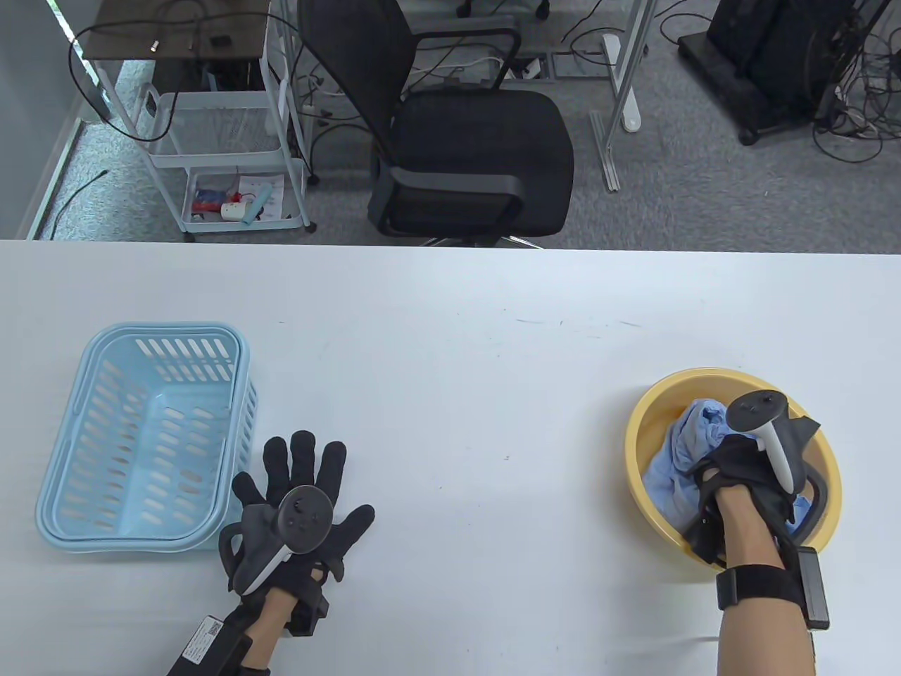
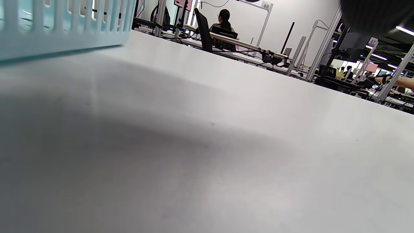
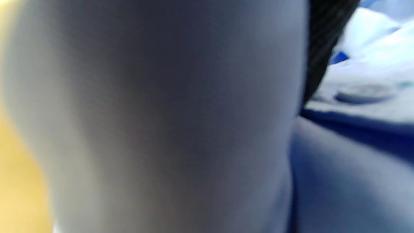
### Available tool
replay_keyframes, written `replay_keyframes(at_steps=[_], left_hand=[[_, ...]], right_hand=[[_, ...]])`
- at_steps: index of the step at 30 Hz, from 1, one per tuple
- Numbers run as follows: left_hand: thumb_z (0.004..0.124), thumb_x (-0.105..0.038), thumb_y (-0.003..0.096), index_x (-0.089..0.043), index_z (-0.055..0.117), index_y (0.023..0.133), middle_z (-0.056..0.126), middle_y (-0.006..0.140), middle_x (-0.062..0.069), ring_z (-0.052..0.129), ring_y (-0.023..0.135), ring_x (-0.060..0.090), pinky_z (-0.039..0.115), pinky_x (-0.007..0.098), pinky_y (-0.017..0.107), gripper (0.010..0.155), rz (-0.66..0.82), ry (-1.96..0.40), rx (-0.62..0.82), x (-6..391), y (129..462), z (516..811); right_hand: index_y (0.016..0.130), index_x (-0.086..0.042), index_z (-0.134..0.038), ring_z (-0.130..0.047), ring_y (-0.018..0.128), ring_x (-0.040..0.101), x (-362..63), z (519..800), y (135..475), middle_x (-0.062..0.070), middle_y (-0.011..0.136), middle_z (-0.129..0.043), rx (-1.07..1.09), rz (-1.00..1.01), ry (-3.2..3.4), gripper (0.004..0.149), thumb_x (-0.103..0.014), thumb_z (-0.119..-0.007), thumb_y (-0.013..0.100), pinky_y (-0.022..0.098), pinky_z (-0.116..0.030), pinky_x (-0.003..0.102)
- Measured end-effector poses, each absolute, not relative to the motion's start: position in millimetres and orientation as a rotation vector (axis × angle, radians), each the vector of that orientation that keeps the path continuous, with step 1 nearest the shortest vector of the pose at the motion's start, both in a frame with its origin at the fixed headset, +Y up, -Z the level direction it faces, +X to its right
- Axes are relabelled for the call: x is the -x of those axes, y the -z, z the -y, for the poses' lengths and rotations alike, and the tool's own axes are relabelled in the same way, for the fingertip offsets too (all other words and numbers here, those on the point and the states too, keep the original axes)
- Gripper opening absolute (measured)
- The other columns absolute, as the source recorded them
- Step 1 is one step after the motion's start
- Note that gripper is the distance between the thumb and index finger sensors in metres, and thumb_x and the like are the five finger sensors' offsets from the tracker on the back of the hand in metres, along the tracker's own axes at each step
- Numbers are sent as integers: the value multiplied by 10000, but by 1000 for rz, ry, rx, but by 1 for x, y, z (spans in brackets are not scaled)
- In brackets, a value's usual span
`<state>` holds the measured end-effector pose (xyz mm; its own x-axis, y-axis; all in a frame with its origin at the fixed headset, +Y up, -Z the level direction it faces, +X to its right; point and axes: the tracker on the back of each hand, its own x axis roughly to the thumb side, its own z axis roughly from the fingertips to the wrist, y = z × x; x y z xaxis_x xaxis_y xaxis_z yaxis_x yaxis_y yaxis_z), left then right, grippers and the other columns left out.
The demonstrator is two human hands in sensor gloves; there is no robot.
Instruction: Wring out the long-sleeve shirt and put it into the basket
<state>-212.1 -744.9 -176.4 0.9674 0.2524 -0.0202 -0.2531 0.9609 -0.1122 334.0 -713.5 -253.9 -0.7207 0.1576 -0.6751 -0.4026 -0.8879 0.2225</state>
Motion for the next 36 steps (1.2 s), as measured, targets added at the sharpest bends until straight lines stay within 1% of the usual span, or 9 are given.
replay_keyframes(at_steps=[2, 7, 13, 18, 23, 28, 29, 34, 36], left_hand=[[654, -839, 352, -405, 332, 1151, 97, 1200, -12, 101, 1149, 403, 206, 786, 711, 964, -5, -257, 110, 212, 176, 744], [654, -838, 354, -404, 335, 1151, 100, 1200, -8, 103, 1149, 404, 208, 785, 712, 962, -2, -260, 101, 212, 174, 743], [658, -835, 356, -403, 332, 1151, 104, 1201, -6, 109, 1150, 403, 211, 785, 713, 962, 7, -261, 88, 211, 172, 741], [665, -830, 356, -402, 333, 1150, 116, 1203, -5, 122, 1155, 400, 219, 780, 721, 961, 10, -280, 74, 213, 171, 738], [696, -813, 354, -389, 377, 1148, 172, 1215, 0, 163, 1167, 399, 233, 781, 729, 954, 30, -338, 15, 215, 170, 724], [732, -796, 351, -350, 465, 1137, 323, 1230, 16, 284, 1182, 413, 287, 783, 738, 942, 68, -471, -43, 215, 169, 704], [740, -789, 356, -340, 471, 1136, 347, 1230, 16, 299, 1184, 414, 291, 782, 740, 939, 91, -520, -50, 214, 169, 698], [758, -798, 350, -311, 472, 1134, 457, 1215, 7, 451, 1173, 429, 373, 768, 753, 966, 180, -668, -100, 211, 168, 668], [754, -823, 340, -299, 454, 1139, 476, 1205, 15, 516, 1158, 428, 415, 760, 755, 1002, 231, -812, -107, 214, 170, 649]], right_hand=[[957, -6, -633, -951, 533, 393, -334, 709, 250, 228, 843, -811, 958, -466, -2621, 590, -179, -952, 492, 225, -998, 312], [953, -14, -632, -951, 526, 389, -330, 683, 236, 223, 837, -812, 884, -282, -2653, 583, -185, -944, 491, 216, -995, 306], [955, -17, -624, -948, 527, 387, -314, 634, 214, 222, 839, -805, 734, 21, -2682, 582, -184, -933, 491, 216, -991, 304], [964, -32, -615, -942, 541, 384, -286, 594, 195, 213, 848, -799, 519, 329, -2672, 585, -187, -923, 492, 226, -986, 306], [984, -66, -595, -925, 579, 381, -240, 562, 180, 193, 874, -781, 176, 577, -2580, 591, -188, -909, 498, 257, -972, 321], [1006, -109, -568, -910, 620, 372, -192, 545, 173, 172, 906, -756, -96, 666, -2505, 597, -197, -895, 515, 296, -964, 326], [1010, -122, -564, -905, 631, 369, -177, 543, 173, 165, 914, -750, -184, 685, -2480, 598, -199, -894, 518, 305, -960, 329], [1015, -165, -567, -898, 661, 359, -139, 544, 175, 136, 929, -748, -413, 737, -2473, 596, -206, -893, 518, 332, -953, 340], [1017, -188, -570, -894, 676, 355, -122, 548, 176, 123, 938, -746, -520, 730, -2475, 595, -208, -894, 518, 344, -949, 344]])
